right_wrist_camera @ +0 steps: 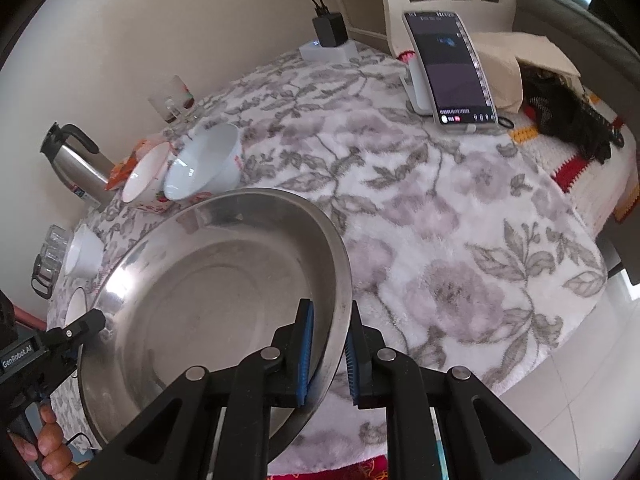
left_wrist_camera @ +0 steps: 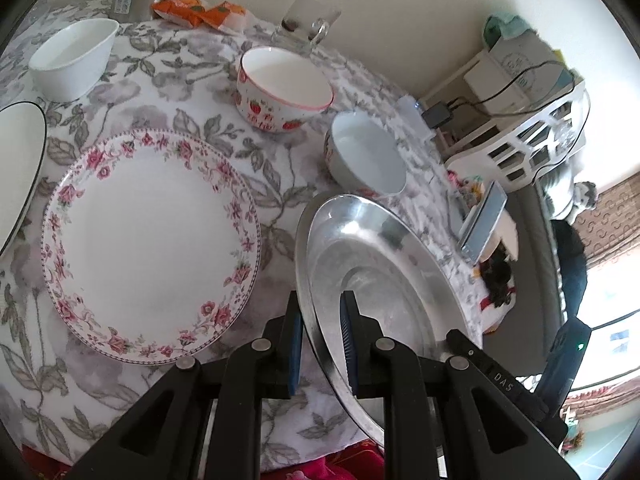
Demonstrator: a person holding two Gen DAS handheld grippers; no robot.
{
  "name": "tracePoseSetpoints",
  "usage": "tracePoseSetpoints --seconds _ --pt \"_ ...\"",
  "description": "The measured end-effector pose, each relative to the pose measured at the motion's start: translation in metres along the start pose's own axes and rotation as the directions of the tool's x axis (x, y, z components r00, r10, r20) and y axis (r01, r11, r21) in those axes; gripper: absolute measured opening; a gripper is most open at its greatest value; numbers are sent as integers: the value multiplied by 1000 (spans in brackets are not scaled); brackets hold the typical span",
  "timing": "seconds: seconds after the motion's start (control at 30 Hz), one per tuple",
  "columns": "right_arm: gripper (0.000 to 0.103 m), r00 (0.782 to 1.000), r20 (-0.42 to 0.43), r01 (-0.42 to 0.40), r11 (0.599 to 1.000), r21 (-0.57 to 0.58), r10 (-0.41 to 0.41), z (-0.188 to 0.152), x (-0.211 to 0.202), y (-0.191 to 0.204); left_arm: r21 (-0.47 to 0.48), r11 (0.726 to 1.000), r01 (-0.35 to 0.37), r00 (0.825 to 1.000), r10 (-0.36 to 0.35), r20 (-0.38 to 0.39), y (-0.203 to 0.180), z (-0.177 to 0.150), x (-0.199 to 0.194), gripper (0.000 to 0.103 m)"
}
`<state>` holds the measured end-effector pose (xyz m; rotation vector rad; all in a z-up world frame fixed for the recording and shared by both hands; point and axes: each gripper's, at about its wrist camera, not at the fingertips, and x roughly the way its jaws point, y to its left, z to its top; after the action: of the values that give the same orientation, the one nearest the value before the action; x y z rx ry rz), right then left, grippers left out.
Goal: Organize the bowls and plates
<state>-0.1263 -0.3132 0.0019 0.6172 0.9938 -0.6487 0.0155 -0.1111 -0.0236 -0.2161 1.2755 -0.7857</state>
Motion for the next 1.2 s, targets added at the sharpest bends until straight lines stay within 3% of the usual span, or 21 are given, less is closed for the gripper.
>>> tracePoseSetpoints --seconds 0.33,0.57,0.83,1.03,1.2 --pt "17 994 100 -43 998 -50 48 18 -38 38 12 999 33 988 -34 153 1 12 -39 19" --pt "17 990 112 -66 989 -130 81 24 -36 87 -74 997 38 968 -18 252 36 24 -65 19" --pt "17 997 18 -76 977 -197 81 8 11 136 -296 955 -4 975 70 213 104 33 -67 19" --pt "17 997 -2 -70 965 -251 72 0 29 168 -351 935 -53 958 146 245 125 33 -78 19" --pt "17 998 -8 -69 959 -276 69 -6 40 187 -420 906 -61 955 174 238 149 33 -80 19"
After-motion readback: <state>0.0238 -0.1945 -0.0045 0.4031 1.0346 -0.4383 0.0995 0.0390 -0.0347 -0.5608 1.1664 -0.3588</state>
